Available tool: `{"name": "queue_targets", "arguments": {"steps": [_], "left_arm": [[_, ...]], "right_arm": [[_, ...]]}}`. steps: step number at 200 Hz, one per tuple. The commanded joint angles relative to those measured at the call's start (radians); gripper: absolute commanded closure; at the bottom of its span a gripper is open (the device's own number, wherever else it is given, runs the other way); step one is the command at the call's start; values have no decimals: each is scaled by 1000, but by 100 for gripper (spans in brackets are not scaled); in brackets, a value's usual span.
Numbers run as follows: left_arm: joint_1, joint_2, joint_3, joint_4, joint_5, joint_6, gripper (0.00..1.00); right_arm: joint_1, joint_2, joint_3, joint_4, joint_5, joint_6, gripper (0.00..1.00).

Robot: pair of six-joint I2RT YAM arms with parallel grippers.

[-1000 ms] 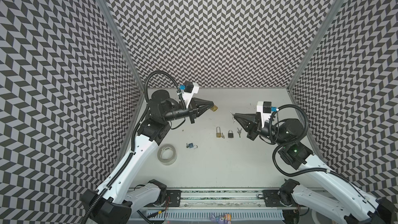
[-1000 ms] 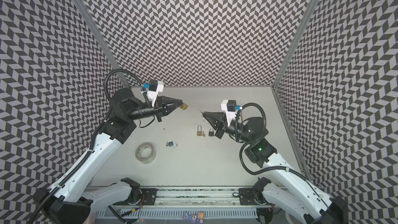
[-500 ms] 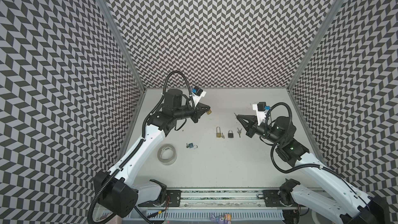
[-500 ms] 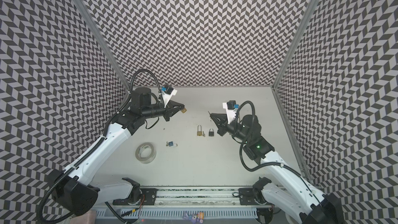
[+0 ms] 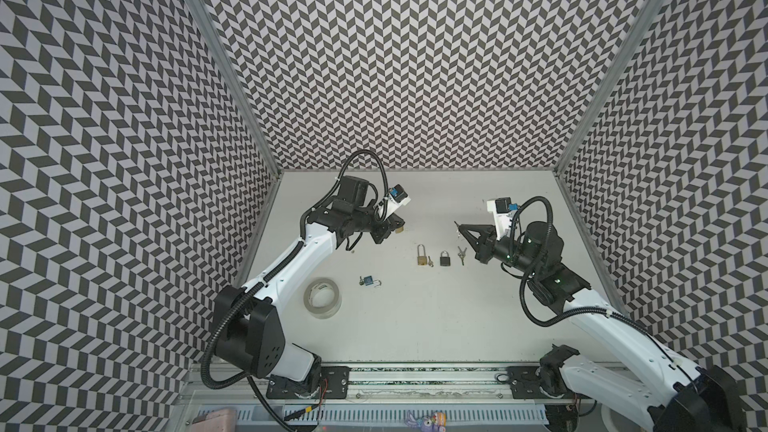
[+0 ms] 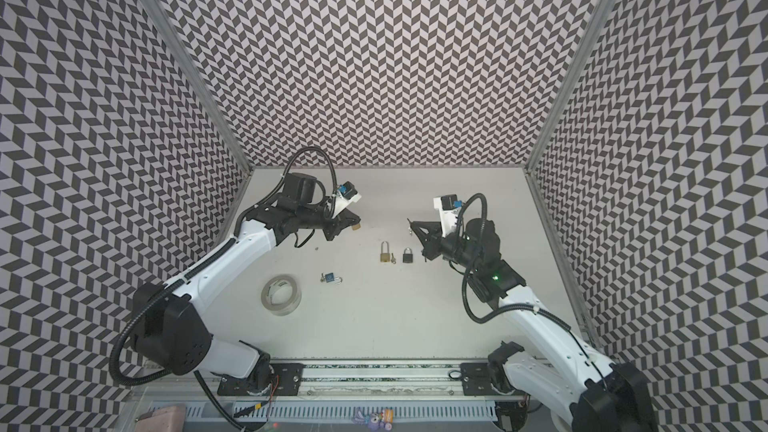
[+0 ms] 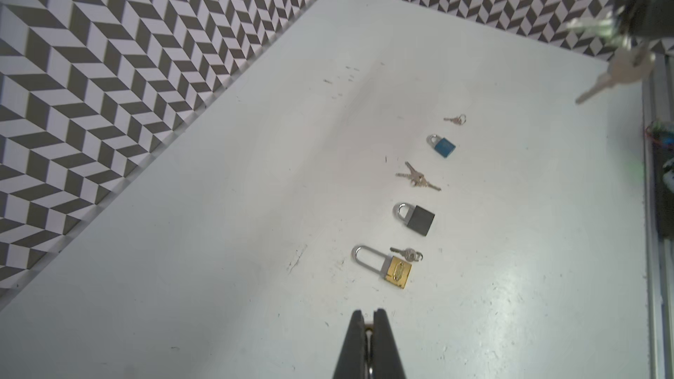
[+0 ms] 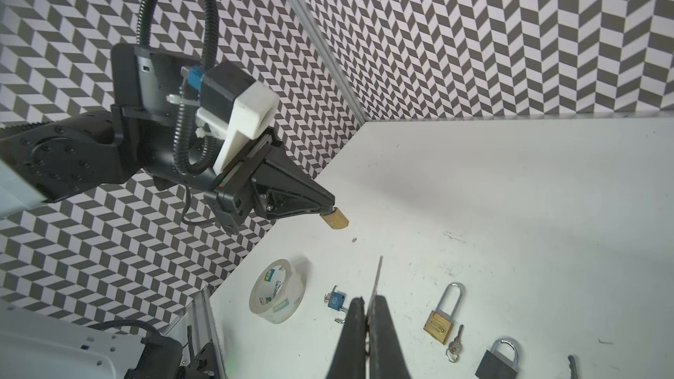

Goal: Lock with the key

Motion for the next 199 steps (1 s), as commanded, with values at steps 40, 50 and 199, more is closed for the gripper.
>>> {"name": "queue_targets", "arguments": {"steps": [40,50,199], "left_arm": [[0,141,30,-181,8,186,100],[-4,162,20,-180,10,186,100],[22,480,146,-265,199,247,100]], "right_arm": [[-11,-26,-2,1,-9,-8,100],[-12,-27,7,-14,-28,-21,100],[-15,-33,10,-12,-76,-30,100]]}}
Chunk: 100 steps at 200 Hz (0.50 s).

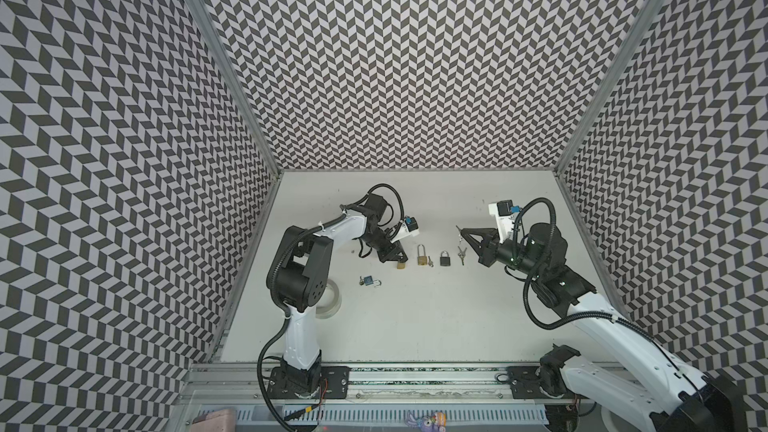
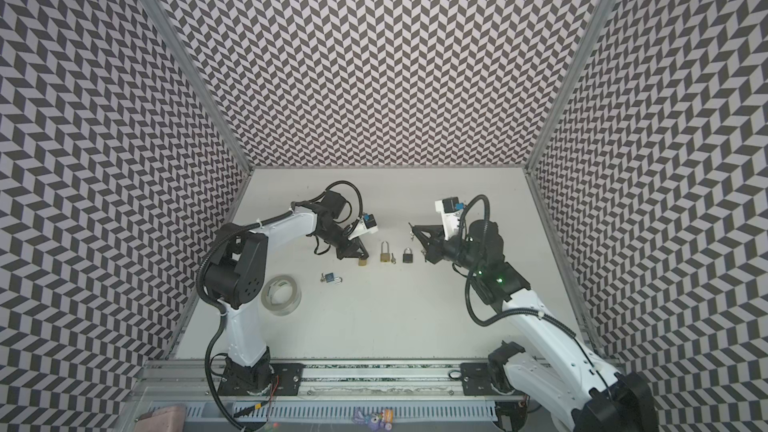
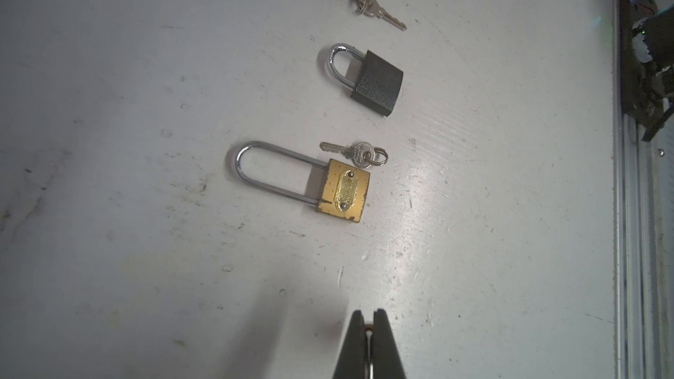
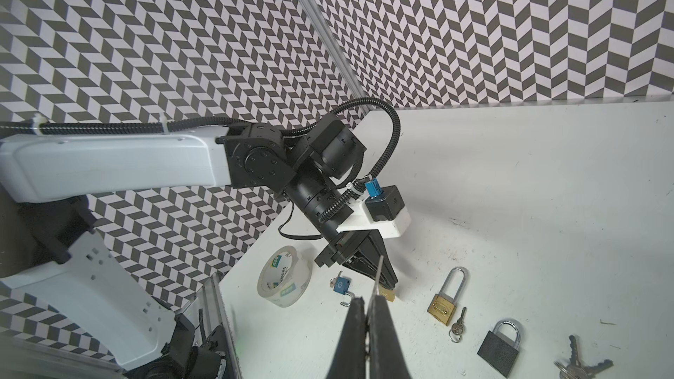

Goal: Lock with the key

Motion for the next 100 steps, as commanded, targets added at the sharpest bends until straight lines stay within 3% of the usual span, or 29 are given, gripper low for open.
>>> {"name": "queue_targets", "arguments": {"steps": [1,100], "left_arm": [[12,18,46,-40,58,37,100],[41,70,76,-58,91,45,100]], "right_arm": [[-5,6,11,41,-25,-6,100],[-5,-9,-8,45,-19,-8,100]]}}
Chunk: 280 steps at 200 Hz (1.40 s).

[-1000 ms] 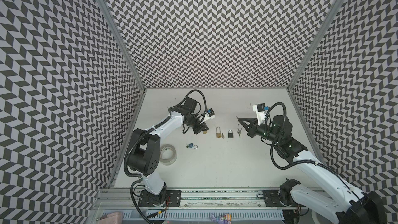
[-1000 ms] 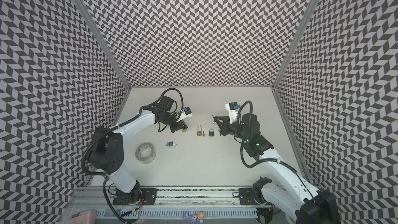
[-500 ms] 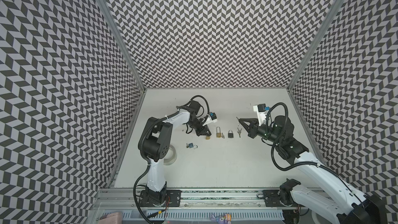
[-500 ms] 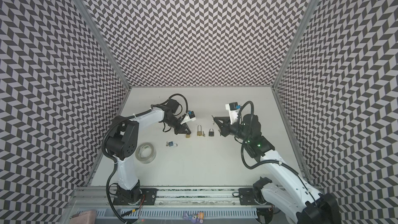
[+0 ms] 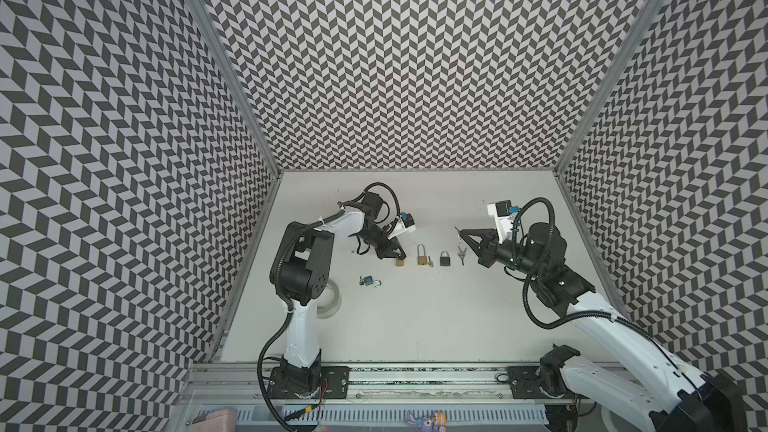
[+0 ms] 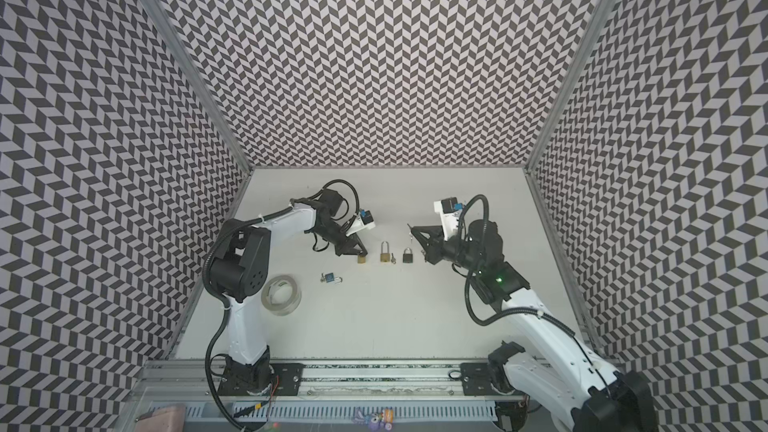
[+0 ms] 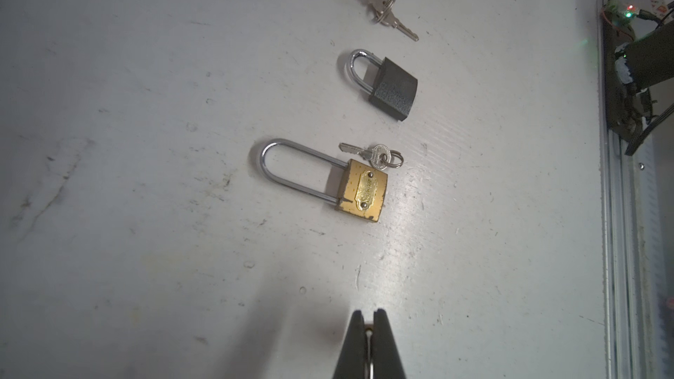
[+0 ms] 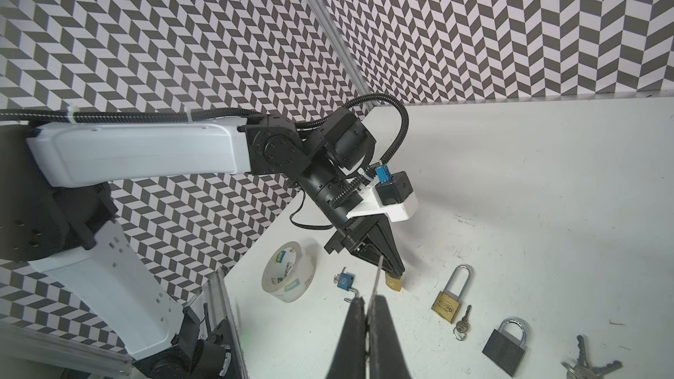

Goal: Lock with the key

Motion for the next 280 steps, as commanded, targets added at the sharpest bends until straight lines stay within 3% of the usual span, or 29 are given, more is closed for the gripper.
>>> {"name": "queue_targets", "arguments": {"steps": [1,24,57,111,149,242,265,280], "left_arm": [[5,14,25,-29,42,37,100],[5,29,31,-32,42,34,100],[7,29,30,-17,34,25,89],[11,49,38,9,20,8,84],[17,52,48,56,-9,-26,73],[35,70,85,91,-43,-50,58],[35,51,109,105,-47,-94,57],[36,-5,108,178,-72,-175,54]], "right_arm": [[-5,-14,-9,44,-5,-8,100],[-5,-20,-9,39,-4,-11,100],[-6,-36,-12,36,5,-17,100],[-7,-57,-17,19,16,-29,100],[-8,-72,-16,4,26,-36,100],[-6,-83,-12,-5,31,-40,100],[-1,-75,3,-5,10,-87,100],[32,-51,22,-41,69,-101,100]]}}
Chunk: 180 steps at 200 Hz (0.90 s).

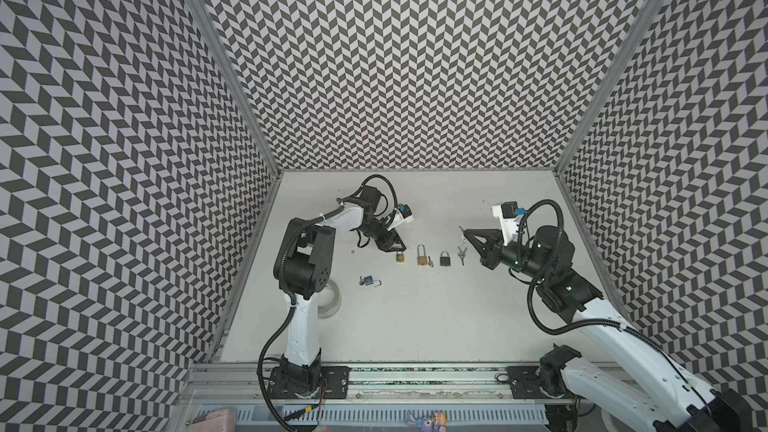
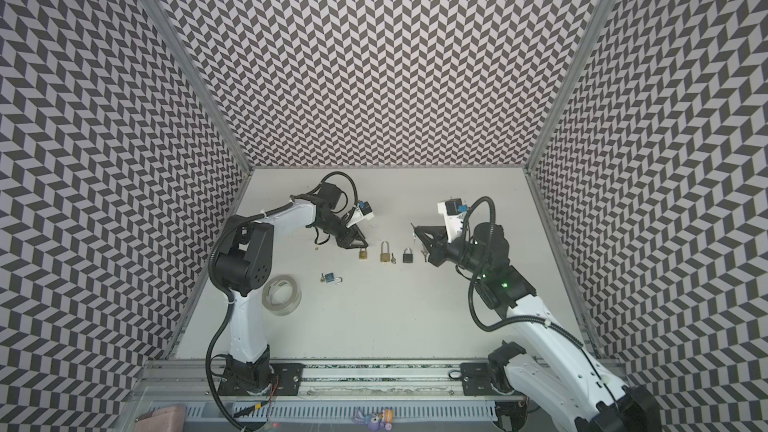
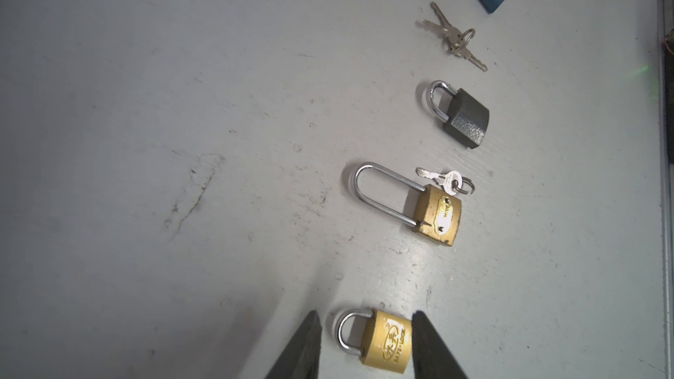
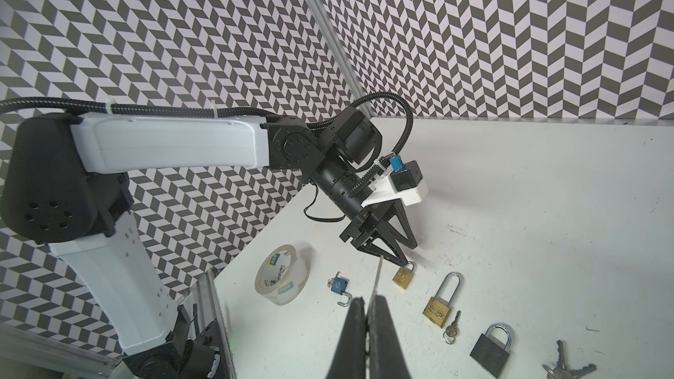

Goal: Lock with the key

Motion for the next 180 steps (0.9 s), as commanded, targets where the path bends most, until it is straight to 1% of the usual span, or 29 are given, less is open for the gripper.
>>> {"name": "queue_targets", "arguments": {"steps": [1,11,27,38,50,66,75,86,99,105,108,119,129,145,157,163,180], "left_arm": [[4,-63,29,95,-25,-94,54],[6,-117,18,156,-64,-163,52],[12,-207,-11,267,-188,-290,50],[26,-262,-29,315,-223,-354,49],[46,-324,-65,387,-236,-444,48],[76,-412,-140,497,-206,-574,38],[89,-469,-198,570,-187,-641,34],[103,-545,-280,667,-202,-733,26],[124,-634,-374,756,-233,-837,16],[133,-671,-413,788,-258,-884,3],[138,-691,-430,801,-272,-905,1],[156,-755,-487,831,-302,-965,0],[169,-807,-524,832,-316,-986,0],[171,-868,-550,766,-439,-1025,0],[174,-894,-562,704,-503,-1049,0],[176,-902,-567,677,-522,-1083,0],[184,-931,-598,629,-541,-1116,0]], "right_arm": [[36,14,27,-11,54,-47,100],[85,29,38,-30,116,-77,100],[187,48,52,-46,255,-128,100],[258,63,52,-35,343,-151,100],[317,88,51,-15,410,-161,100],[378,135,52,13,493,-160,100],[403,165,53,27,526,-161,100],[430,199,54,46,554,-164,100],[458,244,53,70,582,-167,100],[467,263,54,77,594,-162,100],[471,275,55,81,598,-159,100],[481,315,61,88,605,-146,100],[489,355,70,87,609,-126,100],[495,415,74,106,579,-94,100],[500,458,79,120,558,-56,100],[502,480,79,135,540,-41,100],[502,530,64,200,478,-14,100]]}}
